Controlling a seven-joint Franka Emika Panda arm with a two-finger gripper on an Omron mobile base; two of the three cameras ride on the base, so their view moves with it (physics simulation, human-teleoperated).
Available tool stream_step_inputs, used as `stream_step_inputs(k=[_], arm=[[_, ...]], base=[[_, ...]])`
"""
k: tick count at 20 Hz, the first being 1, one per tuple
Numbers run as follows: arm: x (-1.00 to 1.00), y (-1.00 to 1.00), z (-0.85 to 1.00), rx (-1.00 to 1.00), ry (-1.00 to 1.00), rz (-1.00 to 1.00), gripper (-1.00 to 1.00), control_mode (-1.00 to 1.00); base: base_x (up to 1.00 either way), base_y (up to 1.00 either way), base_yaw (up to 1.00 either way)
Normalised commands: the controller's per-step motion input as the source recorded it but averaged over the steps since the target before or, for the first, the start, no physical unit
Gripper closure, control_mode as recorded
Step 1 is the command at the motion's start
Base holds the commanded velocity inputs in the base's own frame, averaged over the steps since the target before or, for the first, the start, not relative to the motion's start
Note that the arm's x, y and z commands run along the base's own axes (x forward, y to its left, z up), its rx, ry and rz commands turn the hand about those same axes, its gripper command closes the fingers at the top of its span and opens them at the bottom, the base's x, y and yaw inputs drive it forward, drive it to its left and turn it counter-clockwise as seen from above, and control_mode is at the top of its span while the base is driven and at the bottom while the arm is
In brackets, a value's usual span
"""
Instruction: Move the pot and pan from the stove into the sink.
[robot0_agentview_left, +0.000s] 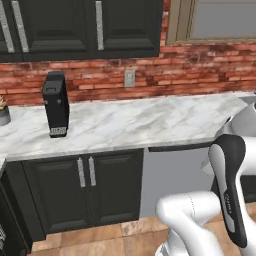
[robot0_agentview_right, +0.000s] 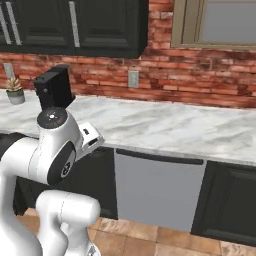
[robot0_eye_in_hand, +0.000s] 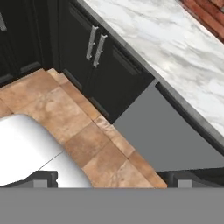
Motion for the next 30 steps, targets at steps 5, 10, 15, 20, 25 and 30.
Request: stream_step_inputs(k=[5,10,15,20,25,30], arm=[[0.00,0.00,0.00,0.00,0.00,0.00,-1.00,1.00],[0.00,0.00,0.00,0.00,0.00,0.00,-1.00,1.00],[0.00,0.00,0.00,0.00,0.00,0.00,-1.00,1.00],[0.00,0.00,0.00,0.00,0.00,0.00,-1.00,1.00],[0.00,0.00,0.00,0.00,0.00,0.00,-1.00,1.00],[0.00,0.00,0.00,0.00,0.00,0.00,-1.00,1.00]], base=[[-0.28,0.62,0.22],[-0.12,0.12,0.45],[0.00,0.00,0.50],[-0.02,0.00,0.50],[-0.02,0.00,0.50],[-0.01,0.00,0.50]])
